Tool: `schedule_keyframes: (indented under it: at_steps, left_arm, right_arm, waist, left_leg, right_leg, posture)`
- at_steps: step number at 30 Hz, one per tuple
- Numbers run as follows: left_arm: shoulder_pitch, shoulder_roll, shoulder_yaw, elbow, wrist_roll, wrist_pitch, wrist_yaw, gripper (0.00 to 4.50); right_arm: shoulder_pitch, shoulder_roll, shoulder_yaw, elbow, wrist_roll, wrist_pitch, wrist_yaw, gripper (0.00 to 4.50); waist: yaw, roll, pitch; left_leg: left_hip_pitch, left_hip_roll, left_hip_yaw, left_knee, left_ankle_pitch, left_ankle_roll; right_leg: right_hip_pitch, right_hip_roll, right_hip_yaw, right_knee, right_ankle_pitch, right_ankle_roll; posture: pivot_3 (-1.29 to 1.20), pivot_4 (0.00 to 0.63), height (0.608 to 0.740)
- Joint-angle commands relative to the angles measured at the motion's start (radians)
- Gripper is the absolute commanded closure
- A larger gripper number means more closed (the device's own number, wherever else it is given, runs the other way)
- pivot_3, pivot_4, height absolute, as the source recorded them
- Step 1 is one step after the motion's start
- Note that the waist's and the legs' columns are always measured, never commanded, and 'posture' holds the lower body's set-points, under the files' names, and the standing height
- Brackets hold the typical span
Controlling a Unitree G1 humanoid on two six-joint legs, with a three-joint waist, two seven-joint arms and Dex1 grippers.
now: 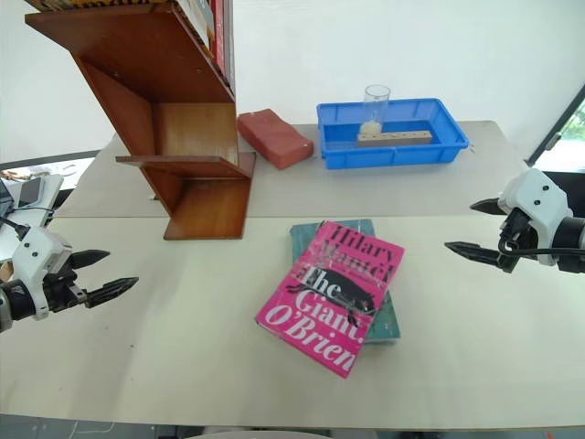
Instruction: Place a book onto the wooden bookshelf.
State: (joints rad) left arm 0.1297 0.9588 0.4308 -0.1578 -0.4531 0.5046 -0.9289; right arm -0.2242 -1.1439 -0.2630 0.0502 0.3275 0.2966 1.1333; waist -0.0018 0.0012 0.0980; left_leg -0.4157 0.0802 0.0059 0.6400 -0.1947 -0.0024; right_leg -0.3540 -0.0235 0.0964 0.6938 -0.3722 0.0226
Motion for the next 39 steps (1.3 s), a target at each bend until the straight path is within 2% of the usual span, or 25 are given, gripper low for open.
schedule_keyframes:
  at_steps: [1, 18, 21, 25, 31, 32, 39]
  left_arm:
    - [-0.011, 0.020, 0.033, -0.022, -0.014, 0.009, -0.020, 0.00]
    - [-0.090, 0.026, -0.015, 0.002, -0.077, 0.087, -0.113, 0.00]
    - [-0.192, -0.020, -0.095, -0.009, -0.159, 0.201, -0.117, 0.00]
    - [-0.302, -0.079, -0.233, 0.009, -0.130, 0.206, -0.121, 0.00]
    - [-0.472, -0.239, -0.373, 0.070, -0.208, 0.352, -0.116, 0.00]
    - [-0.492, -0.267, -0.380, 0.092, -0.226, 0.386, -0.112, 0.00]
    - [-0.599, -0.455, -0.413, 0.272, -0.262, 0.512, -0.055, 0.00]
  right_arm:
    - [-0.022, 0.000, -0.025, -0.003, 0.004, -0.009, -0.004, 0.05]
    - [0.009, 0.030, -0.060, -0.019, 0.013, -0.001, -0.035, 0.05]
    - [0.053, 0.037, -0.080, -0.072, 0.025, 0.008, -0.030, 0.81]
    - [0.126, 0.051, -0.108, -0.172, 0.045, 0.042, -0.042, 2.25]
    - [0.256, 0.068, -0.089, -0.265, -0.013, 0.021, -0.059, 4.33]
    - [0.267, 0.070, -0.076, -0.269, -0.030, 0.009, -0.064, 4.48]
    - [0.262, 0.119, 0.001, -0.278, -0.102, -0.015, -0.126, 4.48]
  waist:
    - [0.000, 0.000, 0.000]
    - [0.001, 0.000, 0.000]
    - [0.012, 0.000, 0.000]
    - [0.014, 0.000, 0.000]
    - [0.014, -0.001, -0.001]
    - [0.013, 0.000, -0.001]
    - [0.008, -0.001, -0.001]
  left_leg:
    - [0.000, 0.000, 0.000, 0.000, 0.000, 0.000]
    - [0.000, 0.000, 0.000, 0.000, 0.000, 0.000]
    - [0.000, 0.000, 0.000, 0.000, 0.000, 0.000]
    - [0.000, 0.000, 0.000, 0.001, 0.000, 0.000]
    - [-0.002, -0.001, -0.001, 0.002, 0.000, 0.000]
    - [-0.002, -0.001, -0.001, 0.002, 0.000, 0.000]
    - [-0.002, -0.002, -0.002, 0.002, 0.000, 0.000]
  right_leg:
    - [0.000, 0.000, 0.000, 0.000, 0.000, 0.000]
    - [0.000, 0.000, 0.000, 0.000, 0.000, 0.000]
    - [0.001, 0.000, -0.001, 0.000, 0.000, 0.001]
    - [0.002, 0.000, -0.001, 0.000, 0.000, 0.002]
    - [0.005, 0.001, 0.000, 0.000, 0.001, 0.003]
    - [0.006, 0.001, 0.000, -0.001, 0.001, 0.003]
    - [0.007, 0.002, 0.000, -0.001, 0.001, 0.004]
  posture:
    - [0.00, 0.150, 0.649]
    - [0.00, 0.150, 0.649]
    - [0.00, 0.150, 0.649]
    - [0.00, 0.150, 0.649]
    - [0.00, 0.150, 0.649]
    - [0.00, 0.150, 0.649]
    - [0.00, 0.150, 0.649]
